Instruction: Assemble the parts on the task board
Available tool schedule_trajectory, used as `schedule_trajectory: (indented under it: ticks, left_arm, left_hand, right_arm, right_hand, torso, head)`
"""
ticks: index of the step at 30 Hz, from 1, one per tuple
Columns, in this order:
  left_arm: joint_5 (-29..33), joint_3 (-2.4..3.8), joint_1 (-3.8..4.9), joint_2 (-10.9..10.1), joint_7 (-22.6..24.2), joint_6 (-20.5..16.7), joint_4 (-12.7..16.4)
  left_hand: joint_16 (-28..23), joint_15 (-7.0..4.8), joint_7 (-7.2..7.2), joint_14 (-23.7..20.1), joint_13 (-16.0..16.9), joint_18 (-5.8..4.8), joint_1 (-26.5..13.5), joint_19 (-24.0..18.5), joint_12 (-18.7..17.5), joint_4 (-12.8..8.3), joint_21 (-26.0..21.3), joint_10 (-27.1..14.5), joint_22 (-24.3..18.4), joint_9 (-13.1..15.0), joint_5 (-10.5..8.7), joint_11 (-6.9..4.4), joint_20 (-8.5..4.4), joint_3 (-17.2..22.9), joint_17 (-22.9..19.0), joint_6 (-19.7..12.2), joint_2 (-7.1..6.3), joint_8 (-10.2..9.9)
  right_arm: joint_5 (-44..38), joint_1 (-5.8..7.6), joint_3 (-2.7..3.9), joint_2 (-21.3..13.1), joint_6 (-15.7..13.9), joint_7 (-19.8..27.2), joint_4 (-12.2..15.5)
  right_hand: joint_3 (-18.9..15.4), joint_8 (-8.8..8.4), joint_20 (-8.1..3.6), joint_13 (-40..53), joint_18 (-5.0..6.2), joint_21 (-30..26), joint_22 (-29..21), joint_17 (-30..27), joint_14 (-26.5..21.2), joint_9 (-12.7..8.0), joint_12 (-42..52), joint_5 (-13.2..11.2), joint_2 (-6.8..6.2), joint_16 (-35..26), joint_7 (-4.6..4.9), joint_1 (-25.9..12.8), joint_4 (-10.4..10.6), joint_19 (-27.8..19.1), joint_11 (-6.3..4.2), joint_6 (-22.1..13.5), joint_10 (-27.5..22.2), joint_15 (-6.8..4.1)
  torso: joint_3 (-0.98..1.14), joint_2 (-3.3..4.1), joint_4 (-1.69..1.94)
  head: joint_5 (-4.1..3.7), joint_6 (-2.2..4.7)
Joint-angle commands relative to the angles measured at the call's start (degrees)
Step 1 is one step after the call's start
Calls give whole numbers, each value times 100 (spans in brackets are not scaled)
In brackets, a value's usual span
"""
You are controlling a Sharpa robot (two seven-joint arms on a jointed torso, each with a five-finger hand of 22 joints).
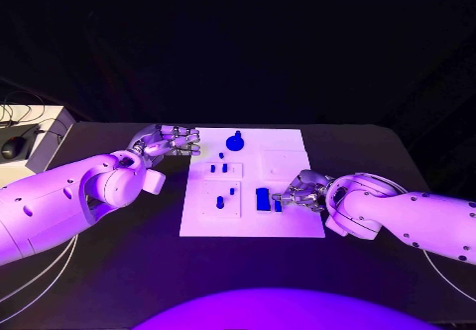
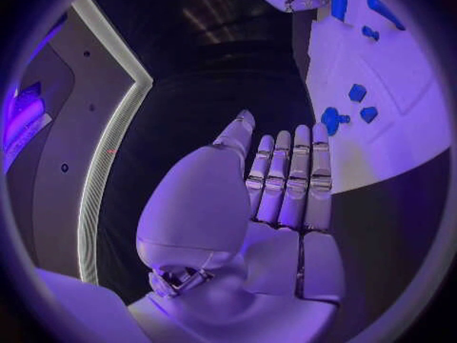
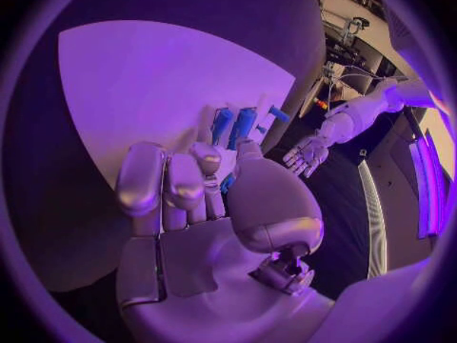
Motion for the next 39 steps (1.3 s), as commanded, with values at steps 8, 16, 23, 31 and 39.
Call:
schedule_trajectory:
  ticks: [8, 16, 23, 31, 39]
  left_arm:
    - [-17, 6, -1, 5, 31, 89, 10]
    - [-17, 6, -3, 6, 33, 90, 9]
    - [-17, 6, -3, 7, 35, 96, 7]
    - [-17, 6, -4, 11, 38, 105, 8]
    - [-17, 6, -4, 10, 41, 112, 11]
  left_hand:
    - [16, -13, 29, -39, 8, -107, -28, -44, -26, 37, -23, -49, -2, 1, 3, -6, -2, -17, 7, -12, 32, 8]
    - [16, -13, 29, -39, 8, -107, -28, -44, -26, 37, -23, -49, -2, 1, 3, -6, -2, -17, 7, -12, 32, 8]
    - [16, -13, 29, -39, 8, -107, -28, -44, -26, 37, -23, -49, -2, 1, 3, -6, -2, -17, 7, -12, 32, 8]
    - [19, -12, 33, -41, 8, -107, -25, -42, -26, 52, -26, -51, -5, 0, 2, -4, -2, -28, 7, -14, 27, 8]
    - [19, -12, 33, -41, 8, -107, -25, -42, -26, 52, -26, -51, -5, 0, 2, -4, -2, -28, 7, -14, 27, 8]
  right_arm:
    - [-51, -4, 7, -139, -52, 96, 60]
    - [46, -5, 9, -275, 75, 481, 173]
    - [57, -48, 8, -337, 245, 641, 274]
    - [-50, -95, 6, -320, 181, 503, 266]
    - [-145, -134, 6, -256, 46, 293, 192]
  right_hand:
    - [-66, 15, 27, -11, -17, 16, 803, 5, 15, 1, 24, 4, 46, -9, -1, -30, 49, 259, 37, 15, 2, 33]
    - [86, 59, 19, 11, -22, 37, 808, 9, 14, 39, 64, -294, 68, -5, -16, 384, -370, 260, 24, 44, 29, 20]
    - [671, 127, 5, 32, -39, 103, 821, 24, 15, 101, 93, -1756, -121, -1, -41, 895, -1042, 258, 8, 57, 53, 9]
    - [1013, 145, 4, 48, -40, 120, 822, 29, 15, 87, 116, -2082, -269, -7, -48, 899, -1235, 256, -1, 83, 77, 7]
    - [1069, 177, -4, 61, -42, 128, 824, 28, 16, 109, 146, -2038, -231, -9, -70, 930, -1267, 258, -17, 101, 101, -4]
  torso:
    - [-5, 1, 2]
    - [-4, -1, -1]
    - [-4, -1, -1]
    - [-6, 0, 2]
    - [-8, -3, 7]
  head:
    - [-1, 28]
    - [-8, 31]
    - [-24, 21]
    - [-47, 12]
    - [-51, -2]
